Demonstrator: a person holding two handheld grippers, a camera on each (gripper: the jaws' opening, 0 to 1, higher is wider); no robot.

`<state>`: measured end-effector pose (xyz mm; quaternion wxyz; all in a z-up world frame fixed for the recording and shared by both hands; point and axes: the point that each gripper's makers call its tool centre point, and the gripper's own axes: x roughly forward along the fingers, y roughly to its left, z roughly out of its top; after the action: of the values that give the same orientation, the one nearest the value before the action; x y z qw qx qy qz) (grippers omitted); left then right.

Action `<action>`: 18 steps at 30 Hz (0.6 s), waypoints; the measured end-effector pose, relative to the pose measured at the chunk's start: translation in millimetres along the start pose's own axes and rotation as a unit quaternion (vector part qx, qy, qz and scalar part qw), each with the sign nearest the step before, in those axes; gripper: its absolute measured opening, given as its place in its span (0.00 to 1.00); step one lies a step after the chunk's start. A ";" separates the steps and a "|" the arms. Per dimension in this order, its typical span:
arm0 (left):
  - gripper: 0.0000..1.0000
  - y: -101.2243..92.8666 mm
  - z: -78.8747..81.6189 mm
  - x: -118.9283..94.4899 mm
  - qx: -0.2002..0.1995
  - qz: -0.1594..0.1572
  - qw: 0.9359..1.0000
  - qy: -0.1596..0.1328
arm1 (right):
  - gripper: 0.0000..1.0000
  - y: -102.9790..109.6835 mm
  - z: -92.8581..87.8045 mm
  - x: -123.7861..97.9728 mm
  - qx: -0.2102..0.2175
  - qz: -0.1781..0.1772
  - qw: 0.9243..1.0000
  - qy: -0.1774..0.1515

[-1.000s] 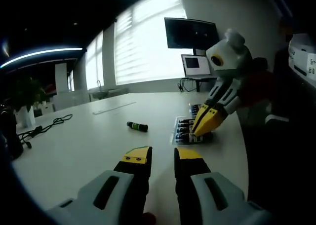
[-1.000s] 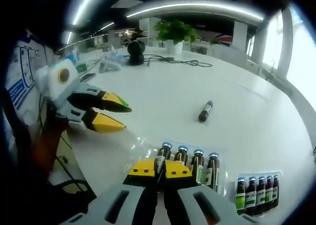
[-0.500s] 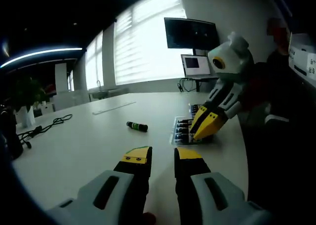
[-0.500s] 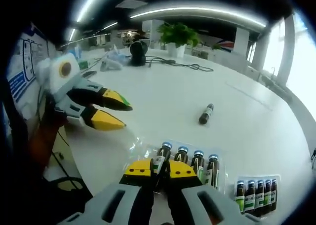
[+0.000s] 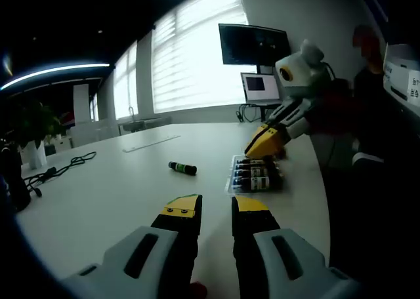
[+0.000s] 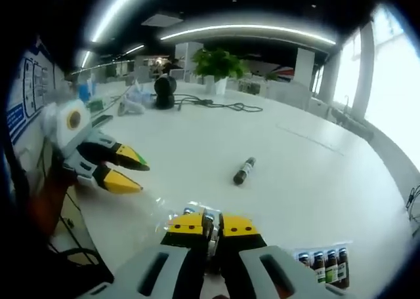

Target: Grip medicine bottles put into box

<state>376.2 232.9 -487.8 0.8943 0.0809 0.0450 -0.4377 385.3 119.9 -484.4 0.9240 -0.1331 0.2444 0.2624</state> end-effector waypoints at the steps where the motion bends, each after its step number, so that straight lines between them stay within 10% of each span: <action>1: 0.12 0.2 0.0 0.0 0.000 0.000 1.000 0.000 | 0.04 -2.3 1.8 1.0 -0.002 -0.002 1.000 -0.003; 18: 0.12 0.8 -0.1 -0.8 -0.002 0.001 1.000 -0.001 | 0.08 -30.3 29.3 25.7 -0.016 -0.017 0.999 -0.027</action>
<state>376.3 234.0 -487.7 0.8950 0.0786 0.0449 -0.4367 432.3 116.7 -469.5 0.9323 -0.1453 0.2126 0.2542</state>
